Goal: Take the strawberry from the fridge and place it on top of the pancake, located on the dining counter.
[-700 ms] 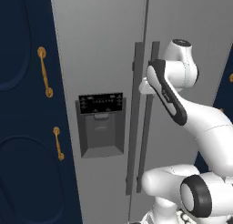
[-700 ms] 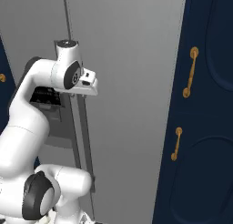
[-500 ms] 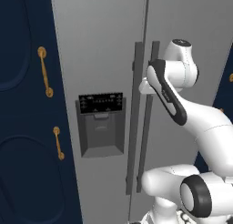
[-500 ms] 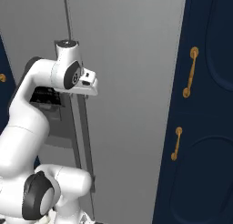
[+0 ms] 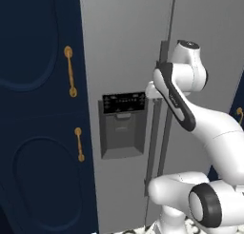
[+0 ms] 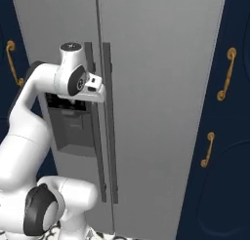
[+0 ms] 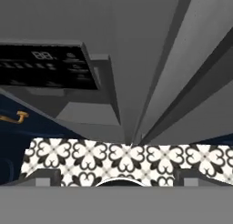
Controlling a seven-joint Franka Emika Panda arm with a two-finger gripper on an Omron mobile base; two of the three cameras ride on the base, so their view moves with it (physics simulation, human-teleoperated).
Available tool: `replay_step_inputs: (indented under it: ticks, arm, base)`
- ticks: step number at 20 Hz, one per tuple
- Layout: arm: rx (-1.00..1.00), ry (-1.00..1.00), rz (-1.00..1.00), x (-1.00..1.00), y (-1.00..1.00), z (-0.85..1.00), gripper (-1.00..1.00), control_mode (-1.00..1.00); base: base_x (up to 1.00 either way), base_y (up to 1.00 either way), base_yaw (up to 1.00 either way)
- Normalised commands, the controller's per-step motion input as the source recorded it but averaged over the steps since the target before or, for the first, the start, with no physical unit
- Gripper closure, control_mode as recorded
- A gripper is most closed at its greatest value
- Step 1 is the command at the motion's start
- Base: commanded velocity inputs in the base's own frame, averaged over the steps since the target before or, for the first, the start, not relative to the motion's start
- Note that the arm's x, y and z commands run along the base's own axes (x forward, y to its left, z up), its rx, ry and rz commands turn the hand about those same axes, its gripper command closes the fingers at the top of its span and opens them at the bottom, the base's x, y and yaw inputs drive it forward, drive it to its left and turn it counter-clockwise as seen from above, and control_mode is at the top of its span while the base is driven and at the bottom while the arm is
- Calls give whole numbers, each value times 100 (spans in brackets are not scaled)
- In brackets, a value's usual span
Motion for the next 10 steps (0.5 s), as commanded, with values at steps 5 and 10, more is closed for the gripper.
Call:
replay_step_inputs:
  ticks: [5, 10]
  arm:
    - [0, 0, 0, 0, 0, 0, -100, 100]
    - [0, 0, 0, 0, 0, 0, -100, 100]
  base:
    - [-56, -27, -1]
    - [-33, -43, 0]
